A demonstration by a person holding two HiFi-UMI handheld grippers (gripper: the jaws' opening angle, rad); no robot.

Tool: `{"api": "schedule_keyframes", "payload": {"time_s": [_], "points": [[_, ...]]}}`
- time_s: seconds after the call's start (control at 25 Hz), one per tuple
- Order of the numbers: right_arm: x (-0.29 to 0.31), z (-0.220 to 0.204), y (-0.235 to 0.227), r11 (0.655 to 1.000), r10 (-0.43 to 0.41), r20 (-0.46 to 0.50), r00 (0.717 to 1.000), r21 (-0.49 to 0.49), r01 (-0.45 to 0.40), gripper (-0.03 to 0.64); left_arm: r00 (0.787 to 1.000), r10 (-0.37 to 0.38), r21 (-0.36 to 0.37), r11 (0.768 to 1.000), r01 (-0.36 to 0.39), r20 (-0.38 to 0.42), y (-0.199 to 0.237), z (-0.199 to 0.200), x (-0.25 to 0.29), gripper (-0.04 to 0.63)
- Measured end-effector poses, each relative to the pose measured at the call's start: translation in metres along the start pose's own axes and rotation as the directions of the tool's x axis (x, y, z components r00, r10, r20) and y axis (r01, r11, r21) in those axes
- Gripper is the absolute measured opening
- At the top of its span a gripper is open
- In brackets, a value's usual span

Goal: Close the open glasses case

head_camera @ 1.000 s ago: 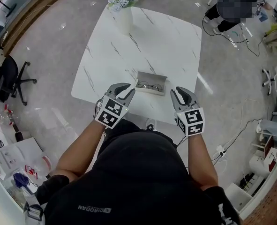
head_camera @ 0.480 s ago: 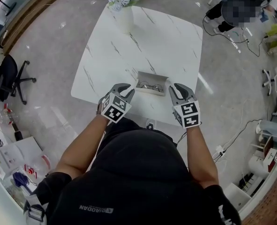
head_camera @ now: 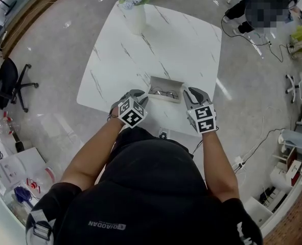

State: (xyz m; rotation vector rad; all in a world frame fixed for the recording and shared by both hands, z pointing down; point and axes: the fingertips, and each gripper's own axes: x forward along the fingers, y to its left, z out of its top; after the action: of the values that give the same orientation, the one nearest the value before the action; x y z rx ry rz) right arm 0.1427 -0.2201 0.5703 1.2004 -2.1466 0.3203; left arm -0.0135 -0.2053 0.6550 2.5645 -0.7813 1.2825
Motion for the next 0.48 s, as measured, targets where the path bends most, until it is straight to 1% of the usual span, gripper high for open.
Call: {"api": "schedule_keyframes", "payload": {"time_s": [0.16, 0.32, 0.48], "points": [[0.008, -0.004, -0.006, 1.0, -0.006, -0.015, 1.0, 0.017, 0.006, 0.071, 1.0, -0.009, 0.004, 1.0, 0.009, -0.024, 0.0, -0.004, 0.009, 0.084], [0.016, -0.011, -0.008, 1.0, -0.008, -0.028, 1.0, 0.013, 0.008, 0.071, 0.999, -0.013, 0.005, 1.0, 0.013, -0.046, -0.001, -0.01, 0.018, 0.084], [0.021, -0.016, -0.011, 1.0, -0.012, -0.05, 0.999, 0.008, 0.013, 0.071, 0.998, -0.018, 0.013, 1.0, 0.019, -0.052, -0.001, -0.01, 0.022, 0.084]]}}
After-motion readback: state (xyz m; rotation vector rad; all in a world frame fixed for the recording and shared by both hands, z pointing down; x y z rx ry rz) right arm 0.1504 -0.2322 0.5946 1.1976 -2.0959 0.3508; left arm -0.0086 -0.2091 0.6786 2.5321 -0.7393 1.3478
